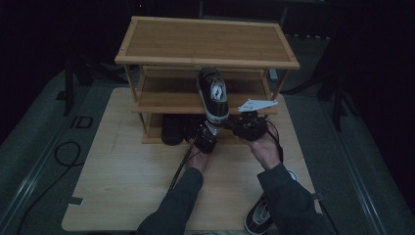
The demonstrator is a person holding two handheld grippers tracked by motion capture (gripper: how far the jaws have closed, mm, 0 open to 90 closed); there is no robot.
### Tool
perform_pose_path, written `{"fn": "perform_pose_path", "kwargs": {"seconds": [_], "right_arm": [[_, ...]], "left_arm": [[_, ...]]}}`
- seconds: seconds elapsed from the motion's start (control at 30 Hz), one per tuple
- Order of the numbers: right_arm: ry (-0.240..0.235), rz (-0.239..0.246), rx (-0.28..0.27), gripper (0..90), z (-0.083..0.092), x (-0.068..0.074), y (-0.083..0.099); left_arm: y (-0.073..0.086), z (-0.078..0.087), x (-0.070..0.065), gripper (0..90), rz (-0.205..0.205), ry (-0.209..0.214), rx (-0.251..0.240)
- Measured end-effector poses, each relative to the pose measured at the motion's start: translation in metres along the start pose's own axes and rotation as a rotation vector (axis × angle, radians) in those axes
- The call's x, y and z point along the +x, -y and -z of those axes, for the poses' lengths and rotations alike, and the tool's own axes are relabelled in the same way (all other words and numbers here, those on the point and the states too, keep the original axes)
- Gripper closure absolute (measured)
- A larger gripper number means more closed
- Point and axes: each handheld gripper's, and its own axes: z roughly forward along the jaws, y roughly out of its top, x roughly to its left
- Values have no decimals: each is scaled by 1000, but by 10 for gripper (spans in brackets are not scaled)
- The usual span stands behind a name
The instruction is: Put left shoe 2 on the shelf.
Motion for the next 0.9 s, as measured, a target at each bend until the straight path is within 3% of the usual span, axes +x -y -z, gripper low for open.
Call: {"fn": "perform_pose_path", "kwargs": {"seconds": [0.03, 0.27, 0.3, 0.33, 0.37, 0.4, 0.43, 0.9], "right_arm": [[-12, -8, 0, 900, -1, -2, -1], [-21, 12, 5, 900, -8, 2, -6], [14, 26, 5, 900, -12, 5, -8], [14, 26, 5, 900, -12, 5, -8], [47, 10, -1, 900, -17, 1, -9], [47, 10, -1, 900, -17, 1, -9], [11, -7, 0, 900, -18, -2, -11], [22, 23, 0, 900, -32, 3, -19]], "left_arm": [[0, -2, -2, 900, 34, 8, -29], [0, -2, -2, 900, 34, 8, -28], [0, -2, -1, 900, 31, 10, -27], [0, -2, -1, 900, 31, 10, -27], [0, -2, -1, 900, 39, 14, -27], [0, -2, -1, 900, 41, 15, -26], [0, -2, -1, 900, 42, 16, -27], [0, -2, -2, 900, 33, 7, -28]]}}
